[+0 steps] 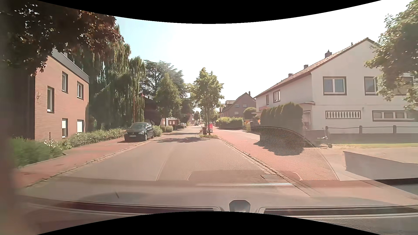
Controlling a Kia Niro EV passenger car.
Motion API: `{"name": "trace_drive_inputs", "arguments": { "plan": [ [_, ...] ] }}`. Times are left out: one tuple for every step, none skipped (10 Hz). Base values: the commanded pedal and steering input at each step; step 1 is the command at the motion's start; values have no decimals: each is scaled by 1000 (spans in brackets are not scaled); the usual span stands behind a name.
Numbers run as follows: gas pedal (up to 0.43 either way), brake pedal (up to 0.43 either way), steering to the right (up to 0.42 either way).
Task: Follow the waypoints while adhering to traffic rules and regulations
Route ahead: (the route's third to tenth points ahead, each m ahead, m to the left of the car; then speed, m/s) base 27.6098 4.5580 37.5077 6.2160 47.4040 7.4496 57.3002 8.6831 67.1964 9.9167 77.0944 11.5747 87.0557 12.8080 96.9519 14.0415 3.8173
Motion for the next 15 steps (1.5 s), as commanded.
{"name": "trace_drive_inputs", "arguments": {
  "plan": [
    [0,0,-109],
    [0,6,-87],
    [0,6,-72],
    [0,6,-58],
    [0,6,-48],
    [0,6,-38],
    [0,6,-27],
    [0,6,-19],
    [0,6,-11],
    [0,6,-6],
    [0,6,-1],
    [0,6,0],
    [0,6,0],
    [0,6,-1],
    [0,6,0]
  ]
}}
